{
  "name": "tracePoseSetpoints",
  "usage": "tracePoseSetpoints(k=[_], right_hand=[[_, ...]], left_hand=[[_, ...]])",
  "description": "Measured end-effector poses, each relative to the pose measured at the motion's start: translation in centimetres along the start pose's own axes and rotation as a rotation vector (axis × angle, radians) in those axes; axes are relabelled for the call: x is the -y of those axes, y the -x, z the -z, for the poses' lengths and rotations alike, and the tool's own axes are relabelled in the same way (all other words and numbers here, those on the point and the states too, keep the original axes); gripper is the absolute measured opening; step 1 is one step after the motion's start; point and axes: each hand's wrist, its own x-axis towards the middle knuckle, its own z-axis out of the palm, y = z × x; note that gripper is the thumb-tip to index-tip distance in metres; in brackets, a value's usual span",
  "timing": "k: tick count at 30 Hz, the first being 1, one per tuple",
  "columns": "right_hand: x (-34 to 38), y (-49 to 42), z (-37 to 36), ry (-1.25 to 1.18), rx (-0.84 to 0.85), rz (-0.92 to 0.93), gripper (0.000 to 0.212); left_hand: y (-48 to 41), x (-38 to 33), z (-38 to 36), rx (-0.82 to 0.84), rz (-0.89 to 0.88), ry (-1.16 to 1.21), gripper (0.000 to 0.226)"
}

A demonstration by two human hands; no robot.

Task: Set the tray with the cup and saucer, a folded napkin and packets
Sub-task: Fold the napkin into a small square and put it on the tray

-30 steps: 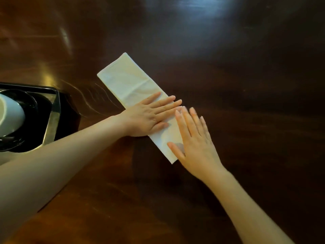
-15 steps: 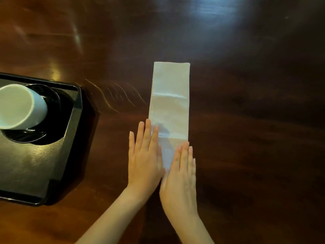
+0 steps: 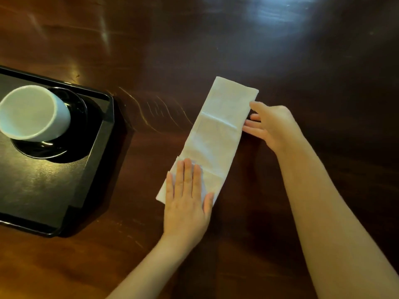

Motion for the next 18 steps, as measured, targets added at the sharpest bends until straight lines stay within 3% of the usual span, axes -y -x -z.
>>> tracePoseSetpoints(k=[3,7,9,14,18], right_hand=[[0.5,-1.1,-0.8,-0.066,-0.007,-0.035,0.062],[0.1,-1.8,-0.6,-0.04,-0.024,-0.099,0.028],[-0.5,-1.7,-0.3,-0.098,0.007,-0.056,0.022],[-2.4,0.4,0.1,-0.012,-0.129,0.298,0.014],[-3.5,1.5,-0.7,-0.216,0.032,0.37,0.01]], left_hand=[[-1.7,3.4,0.8,0.016,-0.166,-0.067,0.066],[-3.9,7.8,2.3,0.056,-0.333,-0.134,0.065],[-4.6,9.4,3.0,0.071,-0.348,-0.134,0.065],[-4.2,8.7,3.1,-0.02,-0.193,-0.028,0.06],[-4.2,5.6,2.7,-0.142,0.054,0.064,0.064]])
